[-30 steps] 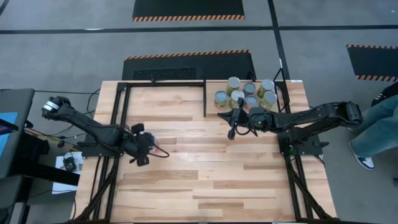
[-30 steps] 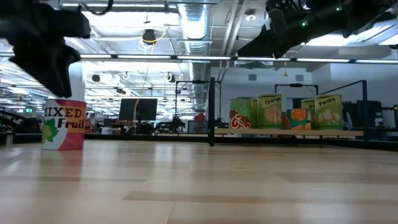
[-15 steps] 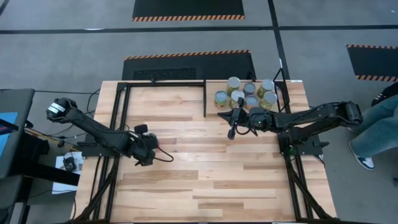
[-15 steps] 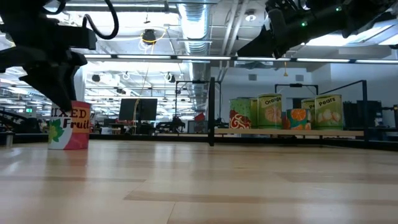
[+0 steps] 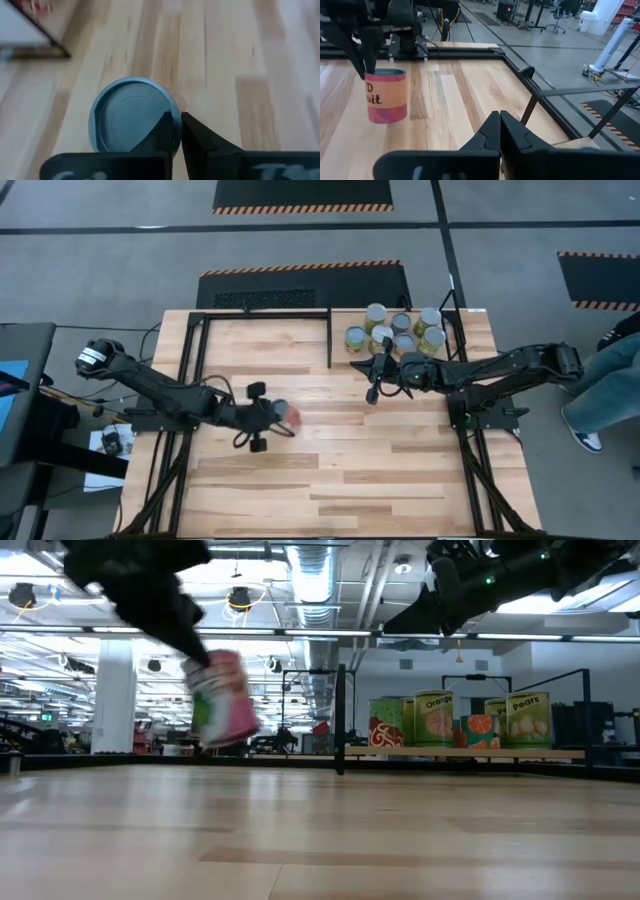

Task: Pick and place cans onto a shelf
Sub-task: Put the canned mixed fruit on the shelf

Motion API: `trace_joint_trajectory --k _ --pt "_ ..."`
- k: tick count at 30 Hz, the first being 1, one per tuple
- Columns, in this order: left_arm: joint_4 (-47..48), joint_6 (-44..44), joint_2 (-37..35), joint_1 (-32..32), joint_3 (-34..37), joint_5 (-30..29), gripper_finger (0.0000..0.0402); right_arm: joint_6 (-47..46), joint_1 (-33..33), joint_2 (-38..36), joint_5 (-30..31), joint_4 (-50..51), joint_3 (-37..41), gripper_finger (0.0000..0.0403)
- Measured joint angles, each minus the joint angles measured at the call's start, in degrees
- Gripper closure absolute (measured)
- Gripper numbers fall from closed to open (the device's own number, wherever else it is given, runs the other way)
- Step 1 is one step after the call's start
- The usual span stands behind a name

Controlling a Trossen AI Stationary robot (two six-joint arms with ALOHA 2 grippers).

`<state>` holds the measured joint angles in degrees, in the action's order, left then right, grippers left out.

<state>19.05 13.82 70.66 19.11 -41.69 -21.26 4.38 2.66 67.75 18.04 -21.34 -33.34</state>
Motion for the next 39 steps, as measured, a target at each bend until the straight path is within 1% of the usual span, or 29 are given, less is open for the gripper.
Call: trace_joint_trajectory --k 2,6,12,19,23,31,39 --pt "-5.7 -2.8 1.0 -2.3 0.0 1.6 0.0395 0.0 0.0 0.0 0.0 0.9 0.0 0.0387" --pt "-12.5 -6.9 3.6 -6.6 -0.4 5.0 0.0395 -0.2 -0.9 -0.1 0.1 1.1 0.0 0.0389" --pt "-13.3 -11.4 10.6 -10.6 -5.2 8.0 0.0395 0.6 -3.1 -2.2 0.1 1.3 0.0 0.0394" --pt "-13.0 -17.2 19.7 -14.2 -11.1 13.6 0.0395 1.6 -5.1 -5.0 0.3 3.3 0.0 0.0387" --pt "-12.5 -17.7 23.7 -16.9 -14.5 14.6 0.0395 1.7 -5.8 -5.4 0.3 4.6 0.0 0.0392" --pt "-11.8 -20.3 29.7 -19.8 -20.2 13.7 0.0395 1.7 -6.1 -5.4 0.3 5.5 0.0 0.0388" --pt "-12.2 -21.6 30.8 -22.0 -21.0 13.1 0.0380 1.7 -6.0 -5.4 0.3 5.9 0.0 0.0390"
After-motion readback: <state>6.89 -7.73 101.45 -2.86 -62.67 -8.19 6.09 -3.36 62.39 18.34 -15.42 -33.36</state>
